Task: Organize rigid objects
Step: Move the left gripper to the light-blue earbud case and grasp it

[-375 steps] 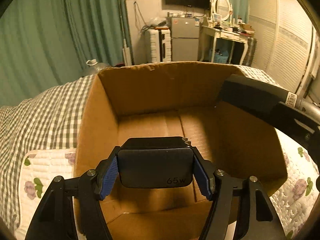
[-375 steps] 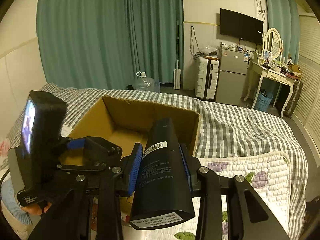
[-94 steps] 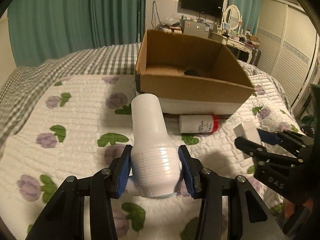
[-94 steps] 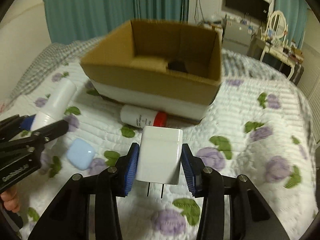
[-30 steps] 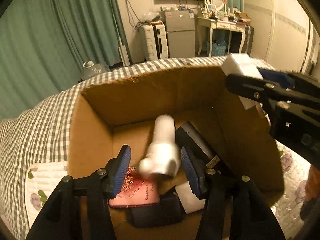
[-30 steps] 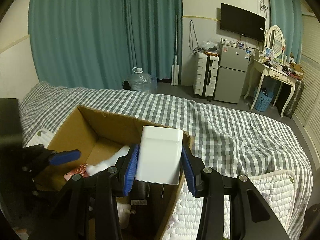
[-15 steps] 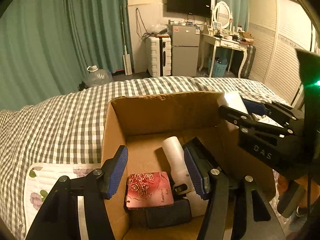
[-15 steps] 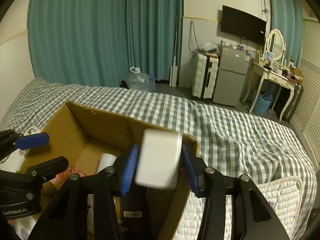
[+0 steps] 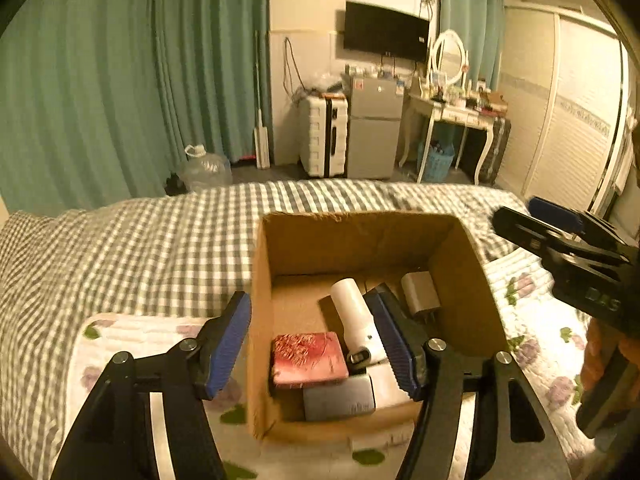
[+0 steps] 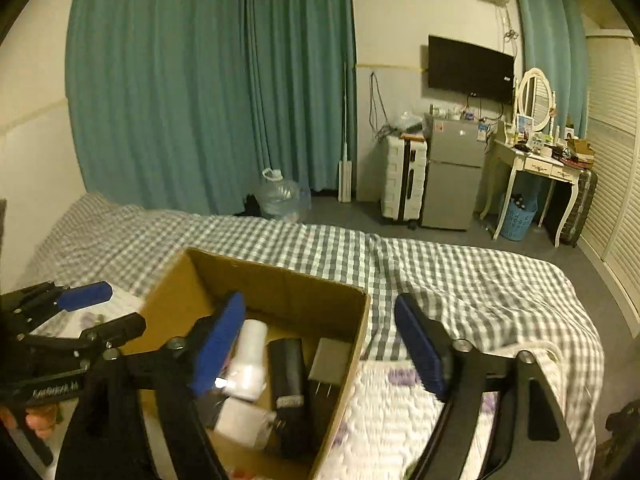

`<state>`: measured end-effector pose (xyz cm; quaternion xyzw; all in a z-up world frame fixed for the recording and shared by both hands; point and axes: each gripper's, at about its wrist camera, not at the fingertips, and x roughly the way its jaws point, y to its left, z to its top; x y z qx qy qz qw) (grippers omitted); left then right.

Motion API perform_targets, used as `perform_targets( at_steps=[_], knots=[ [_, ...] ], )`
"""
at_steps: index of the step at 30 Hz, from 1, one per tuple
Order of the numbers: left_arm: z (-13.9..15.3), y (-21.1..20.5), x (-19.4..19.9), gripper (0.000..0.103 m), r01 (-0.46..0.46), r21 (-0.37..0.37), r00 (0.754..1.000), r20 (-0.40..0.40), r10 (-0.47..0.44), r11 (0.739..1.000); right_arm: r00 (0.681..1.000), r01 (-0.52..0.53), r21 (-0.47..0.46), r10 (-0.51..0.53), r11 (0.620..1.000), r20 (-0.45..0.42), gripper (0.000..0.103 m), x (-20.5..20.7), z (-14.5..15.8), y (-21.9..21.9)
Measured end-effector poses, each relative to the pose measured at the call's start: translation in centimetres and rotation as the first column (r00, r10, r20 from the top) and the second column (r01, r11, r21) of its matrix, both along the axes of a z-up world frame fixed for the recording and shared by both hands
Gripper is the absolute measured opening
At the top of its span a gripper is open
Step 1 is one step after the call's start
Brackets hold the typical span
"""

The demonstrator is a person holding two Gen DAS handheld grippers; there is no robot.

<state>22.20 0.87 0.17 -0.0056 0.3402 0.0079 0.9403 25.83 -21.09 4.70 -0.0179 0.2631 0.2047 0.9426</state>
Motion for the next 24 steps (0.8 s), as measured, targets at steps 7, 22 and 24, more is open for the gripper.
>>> perform_targets(
  at_steps=[7,22,24],
  knots=[
    [1.0,1.5,-6.7,0.07,-0.029,0.034,0.997,0.066,0.027,0.999,1.0,0.018,0.029,-0.017,0.999,-0.015,0.099,-7.9,-1.6,-2.0],
    [-13.1,0.9,-13.5,0.071,-0.061,-0.054,0.981,-0.188,0.05,0.997,0.974,0.036,-0.069,-0.051,0.997,-0.221,0.1,-12.5,-11.0,-0.8],
    [-14.9,0.3,-13.6,0.071,-0.053,-0.048,0.968,-0.247,0.039,0.997,0.973,0.033,-0.066,-0.047,0.997,-0.226,0.1,-12.3,-11.3,-0.7]
  ],
)
